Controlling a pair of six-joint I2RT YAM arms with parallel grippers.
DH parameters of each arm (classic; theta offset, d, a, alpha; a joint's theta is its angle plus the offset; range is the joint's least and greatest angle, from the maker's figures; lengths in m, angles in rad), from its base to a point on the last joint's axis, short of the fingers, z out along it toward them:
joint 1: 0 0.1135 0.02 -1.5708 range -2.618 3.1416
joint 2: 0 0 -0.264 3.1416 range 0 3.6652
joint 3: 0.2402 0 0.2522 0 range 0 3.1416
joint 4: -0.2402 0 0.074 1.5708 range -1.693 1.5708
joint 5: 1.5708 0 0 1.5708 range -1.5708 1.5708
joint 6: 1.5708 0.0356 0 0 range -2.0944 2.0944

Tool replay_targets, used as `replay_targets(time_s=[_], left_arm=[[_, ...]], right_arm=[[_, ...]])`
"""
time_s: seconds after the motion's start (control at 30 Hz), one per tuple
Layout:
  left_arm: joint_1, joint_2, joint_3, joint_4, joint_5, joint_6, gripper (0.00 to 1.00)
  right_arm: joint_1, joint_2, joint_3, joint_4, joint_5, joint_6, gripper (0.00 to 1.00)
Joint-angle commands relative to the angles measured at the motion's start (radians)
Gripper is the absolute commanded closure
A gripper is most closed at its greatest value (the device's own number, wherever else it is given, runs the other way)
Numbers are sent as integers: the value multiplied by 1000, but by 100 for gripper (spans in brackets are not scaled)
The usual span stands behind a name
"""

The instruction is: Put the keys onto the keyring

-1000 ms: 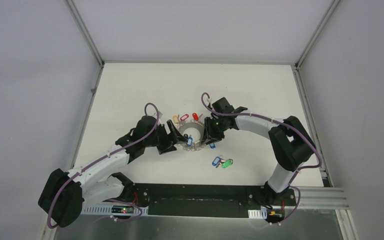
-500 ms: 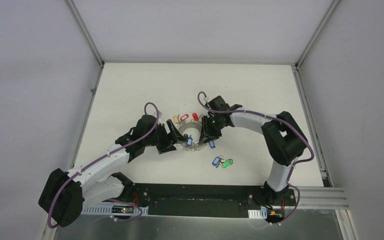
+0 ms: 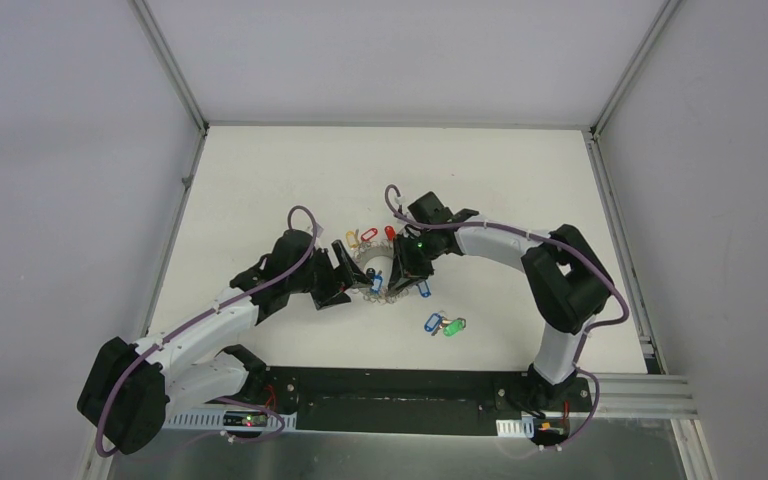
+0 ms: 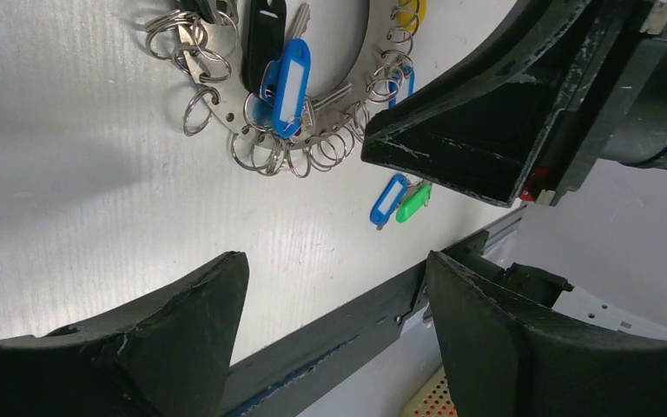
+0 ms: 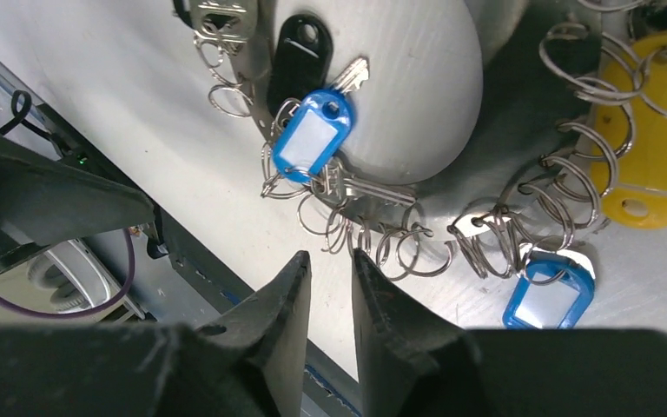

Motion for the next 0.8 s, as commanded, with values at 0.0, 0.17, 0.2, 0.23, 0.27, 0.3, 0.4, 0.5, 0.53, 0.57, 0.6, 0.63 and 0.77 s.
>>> replay_targets(time_s=[0.0,0.17,0.2,0.23,0.27,0.3,0.4,0.5,0.53,0.57,0.6,0.63,0.77], left_arm=[[11,6,19,-2,5,22,23],[14,44,31,-24,5,21,25],[16,52,34,-28,2,21,25],[17,58,36,-43,-1,21,25],[19,66,41,-62,-9,20,26],[22,75,45,-81,-17,17,26],[40,107,61,-130,-18,21,27],[55,135,70,-153,0,32,27],[57,139,71,-158,3,33,28],[57,142,71,-159,6,33,28],[58,143,72,-159,8,32,28],[59,143,71,-159,10,32,28],[59,141,71,-158,17,29,28]], right_arm=[[4,-79,24,12,0,-30,72],[9,-82,30,-26,29,-58,69],[9,-86,30,-30,36,-61,68],[10,-88,30,-34,42,-63,67],[11,-90,31,-39,49,-65,66],[12,-92,34,-43,53,-67,64],[18,-91,44,-57,59,-77,61],[31,-85,63,-79,67,-88,60],[37,-83,72,-89,72,-92,60],[44,-81,80,-100,80,-95,60],[51,-79,88,-107,89,-98,60],[56,-78,98,-115,95,-98,60],[86,-59,137,-146,137,-109,60]])
